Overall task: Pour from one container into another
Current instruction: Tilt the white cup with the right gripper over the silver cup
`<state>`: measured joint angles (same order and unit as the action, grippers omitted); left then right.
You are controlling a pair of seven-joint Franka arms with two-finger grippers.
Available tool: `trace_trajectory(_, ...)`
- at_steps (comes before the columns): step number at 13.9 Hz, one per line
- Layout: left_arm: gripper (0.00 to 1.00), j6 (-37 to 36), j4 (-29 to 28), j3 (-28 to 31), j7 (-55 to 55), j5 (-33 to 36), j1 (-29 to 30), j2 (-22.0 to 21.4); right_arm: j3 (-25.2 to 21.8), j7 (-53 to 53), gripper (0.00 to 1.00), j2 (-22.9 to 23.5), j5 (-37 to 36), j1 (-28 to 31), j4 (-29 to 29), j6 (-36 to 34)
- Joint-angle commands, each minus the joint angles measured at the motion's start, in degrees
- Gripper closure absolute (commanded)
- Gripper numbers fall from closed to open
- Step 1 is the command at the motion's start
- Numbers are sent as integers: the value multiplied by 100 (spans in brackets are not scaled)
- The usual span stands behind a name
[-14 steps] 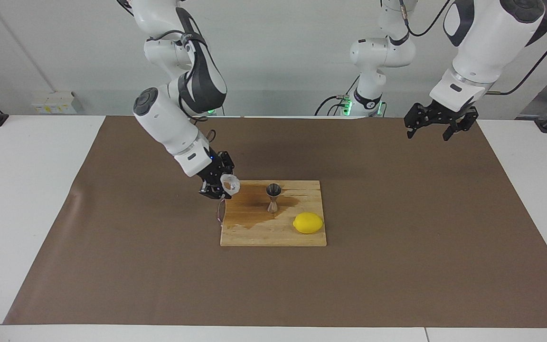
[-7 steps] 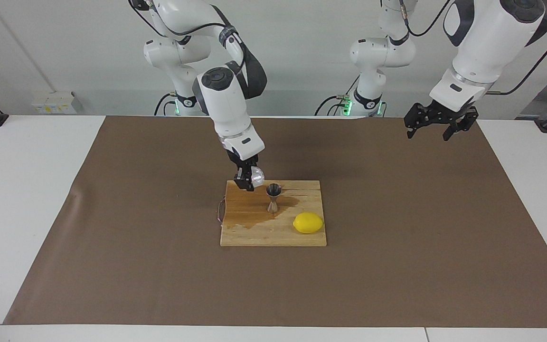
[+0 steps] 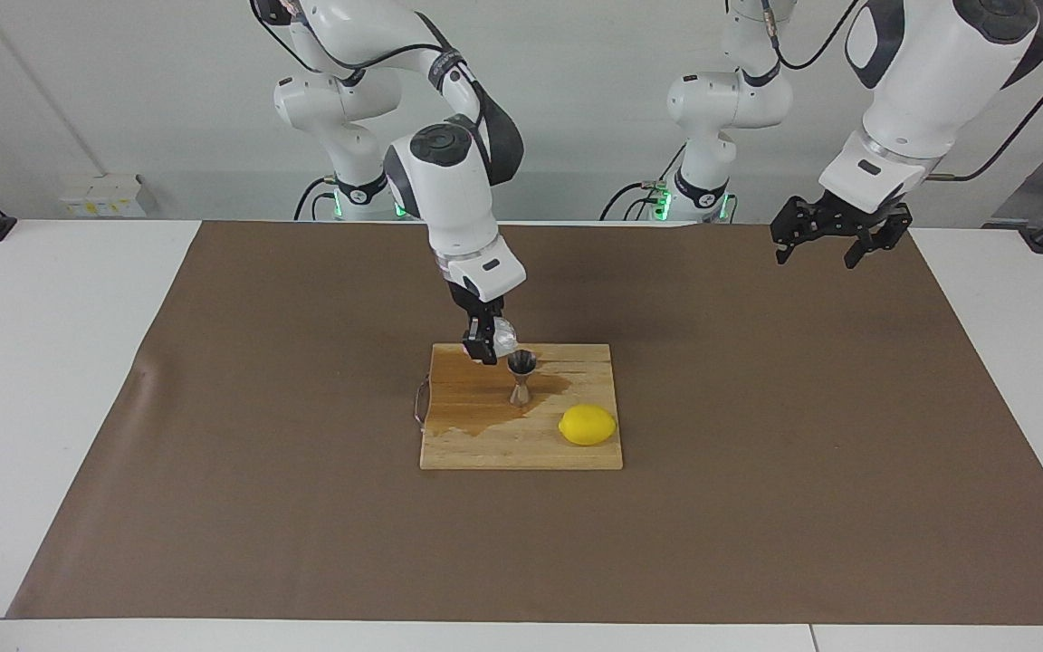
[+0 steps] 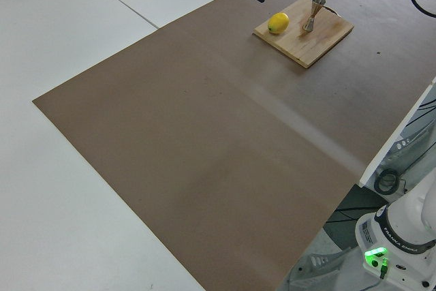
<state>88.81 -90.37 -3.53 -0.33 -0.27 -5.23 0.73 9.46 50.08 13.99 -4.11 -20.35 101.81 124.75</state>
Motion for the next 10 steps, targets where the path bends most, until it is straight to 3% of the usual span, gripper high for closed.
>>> trace_trajectory(1,0,-40,-112,2,7,-79,31,-116,4,-147,99,60,-231,-13,-214,-240)
trace_trajectory(5,0,-40,-112,2,7,-79,31,-116,4,-147,100,69,-397,-21,-275,-345)
trace_trajectory(10,0,-40,-121,2,7,-79,31,-116,13,-183,100,385,-643,-153,-838,-820)
